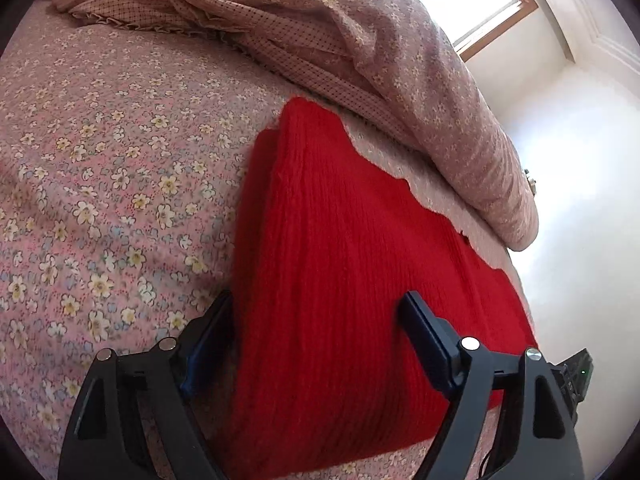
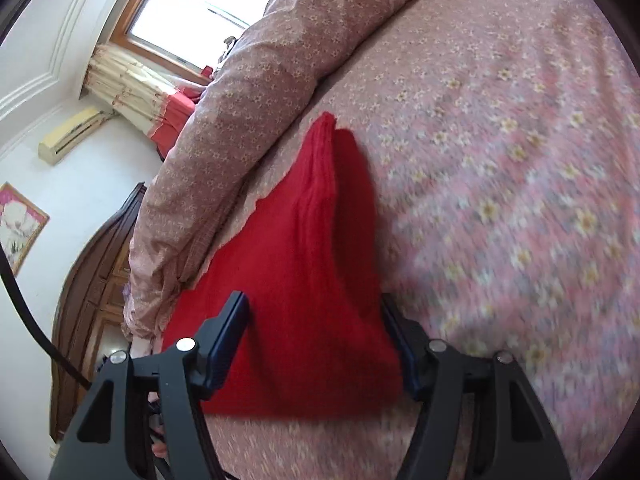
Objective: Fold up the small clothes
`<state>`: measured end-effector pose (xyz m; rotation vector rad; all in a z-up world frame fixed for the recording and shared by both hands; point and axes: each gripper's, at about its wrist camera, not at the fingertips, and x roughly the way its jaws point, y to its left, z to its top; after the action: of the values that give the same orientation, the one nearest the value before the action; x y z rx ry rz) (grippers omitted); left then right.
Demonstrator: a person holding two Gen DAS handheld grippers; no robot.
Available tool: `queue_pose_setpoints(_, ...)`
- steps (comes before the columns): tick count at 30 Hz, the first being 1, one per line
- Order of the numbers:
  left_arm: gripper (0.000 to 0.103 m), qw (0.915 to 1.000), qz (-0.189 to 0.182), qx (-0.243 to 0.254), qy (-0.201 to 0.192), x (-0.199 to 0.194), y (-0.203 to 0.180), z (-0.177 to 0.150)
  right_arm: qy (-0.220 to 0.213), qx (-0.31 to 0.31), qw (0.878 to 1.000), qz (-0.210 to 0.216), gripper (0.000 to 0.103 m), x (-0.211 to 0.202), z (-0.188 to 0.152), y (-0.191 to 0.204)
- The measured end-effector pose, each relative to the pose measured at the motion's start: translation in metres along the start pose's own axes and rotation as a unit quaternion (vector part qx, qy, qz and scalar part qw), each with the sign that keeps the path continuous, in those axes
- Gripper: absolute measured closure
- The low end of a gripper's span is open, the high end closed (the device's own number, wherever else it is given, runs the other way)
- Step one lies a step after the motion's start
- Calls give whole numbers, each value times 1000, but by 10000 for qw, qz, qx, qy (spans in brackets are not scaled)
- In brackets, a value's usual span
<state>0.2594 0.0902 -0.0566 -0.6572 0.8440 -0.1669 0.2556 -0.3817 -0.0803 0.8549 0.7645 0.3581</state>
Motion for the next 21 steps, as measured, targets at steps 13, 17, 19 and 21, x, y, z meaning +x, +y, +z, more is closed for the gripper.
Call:
queue_pose_setpoints(13,74,9985,-530,-76,98,-14,15,-15,157,543,9982,183,70,6,3,-17)
queue_pose_setpoints(17,78,9989,-457,51,97,-28,10,-22,123,499,9986,155,74,-3,-4,-16)
queue_pose_setpoints(19,78,9992,-341,171,109,-33,3,-26,114,413,9991,67,75,-8,-8,-11)
queue_pose_setpoints(21,79,9992,-335,182,151,-43,1,-30,159,478,9987,113,75,-15,-11,-9)
